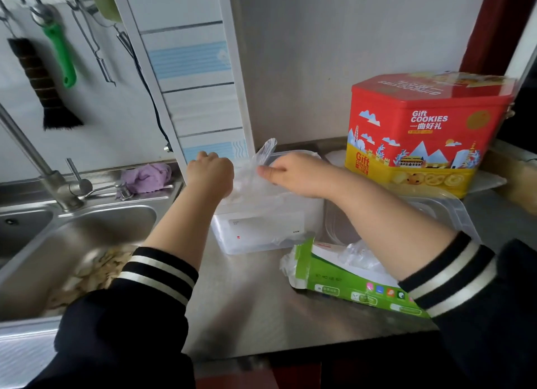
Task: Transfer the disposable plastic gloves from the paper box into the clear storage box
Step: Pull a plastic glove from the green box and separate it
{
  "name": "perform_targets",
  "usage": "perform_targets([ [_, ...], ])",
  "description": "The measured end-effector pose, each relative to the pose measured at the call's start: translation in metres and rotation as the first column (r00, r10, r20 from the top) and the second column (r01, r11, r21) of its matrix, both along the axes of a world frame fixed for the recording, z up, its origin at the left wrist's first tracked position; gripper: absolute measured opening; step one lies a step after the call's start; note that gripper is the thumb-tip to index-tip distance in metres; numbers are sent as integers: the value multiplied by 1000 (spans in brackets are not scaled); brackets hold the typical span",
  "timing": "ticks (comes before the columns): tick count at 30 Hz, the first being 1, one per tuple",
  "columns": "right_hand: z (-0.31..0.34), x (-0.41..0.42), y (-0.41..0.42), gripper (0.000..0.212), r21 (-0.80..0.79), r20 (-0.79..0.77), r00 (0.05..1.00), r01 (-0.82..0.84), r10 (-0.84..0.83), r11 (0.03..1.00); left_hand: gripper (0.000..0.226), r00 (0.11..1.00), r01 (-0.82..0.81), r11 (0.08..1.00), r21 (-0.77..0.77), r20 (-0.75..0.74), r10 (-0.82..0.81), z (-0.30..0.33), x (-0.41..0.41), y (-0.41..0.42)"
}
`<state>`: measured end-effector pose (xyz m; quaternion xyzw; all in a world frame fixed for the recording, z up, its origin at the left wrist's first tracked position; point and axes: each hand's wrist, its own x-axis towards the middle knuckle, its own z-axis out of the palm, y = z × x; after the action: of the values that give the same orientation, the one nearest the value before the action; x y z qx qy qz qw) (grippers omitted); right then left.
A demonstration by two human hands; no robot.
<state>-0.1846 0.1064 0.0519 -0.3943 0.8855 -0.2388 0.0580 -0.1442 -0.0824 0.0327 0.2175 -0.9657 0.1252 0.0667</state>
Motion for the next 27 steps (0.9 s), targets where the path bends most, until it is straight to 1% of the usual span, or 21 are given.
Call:
perform_targets([
  [1,0,1,8,51,-145,-28,1000,9,-13,989,27,999,13,1000,16,-40,-13,4,4,1],
  [3,-2,6,30,32,-405,-29,999,8,-21,914,27,985,61,998,30,-161,-55,11,13,10],
  [4,-3,12,44,22,-486,-14,1000,7,-16,874,29,964,99,995,9,-250,-94,14,18,18],
  [5,-4,19,56,16,-525,-2,1000,9,-12,851,29,921,143,989,-36,-360,-147,17,23,27],
  [6,-6,25,69,15,-523,17,1000,22,-16,852,26,848,200,976,-87,-484,-217,18,28,39],
  [7,-9,31,83,17,-484,54,998,47,-24,874,23,749,274,954,-126,-594,-294,16,34,53],
  [9,-17,41,106,33,-330,167,985,88,-34,940,20,507,486,862,-145,-757,-413,4,48,87],
  [10,-24,45,118,44,-220,229,972,105,-53,970,21,431,603,791,-103,-792,-432,-7,55,107],
  [11,-30,50,124,53,-104,271,960,108,-76,989,23,409,696,717,-30,-805,-431,-19,63,123],
  [12,-37,53,129,59,6,283,954,105,-103,994,27,442,757,650,69,-787,-431,-33,69,136],
  [13,-45,55,132,60,84,255,958,112,-130,990,33,512,781,595,190,-740,-436,-47,72,146],
  [14,-55,54,133,53,117,212,964,138,-161,983,43,598,767,557,319,-669,-441,-60,73,151],
  [15,-65,53,134,39,97,168,966,184,-198,978,55,674,730,529,434,-588,-447,-71,72,154],
  [16,-73,53,135,22,40,135,960,240,-243,970,66,722,691,501,521,-521,-455,-82,70,156],
  [17,-78,54,135,10,-24,117,951,290,-286,957,75,746,665,485,568,-474,-468,-90,68,156],
  [18,-81,55,136,6,-86,114,944,319,-309,944,81,755,653,486,581,-446,-481,-95,66,157],
  [19,-85,56,136,8,-133,125,942,327,-312,936,83,758,649,500,573,-433,-488,-99,65,158],
  [21,-88,57,135,9,-215,170,940,328,-296,920,80,760,649,514,562,-439,-480,-103,62,159],
  [24,-92,55,133,11,-336,291,911,382,-291,861,75,753,657,483,579,-468,-462,-105,60,158],
  [27,-93,54,132,16,-449,446,855,469,-264,761,73,766,641,467,610,-460,-450,-106,61,158],
])
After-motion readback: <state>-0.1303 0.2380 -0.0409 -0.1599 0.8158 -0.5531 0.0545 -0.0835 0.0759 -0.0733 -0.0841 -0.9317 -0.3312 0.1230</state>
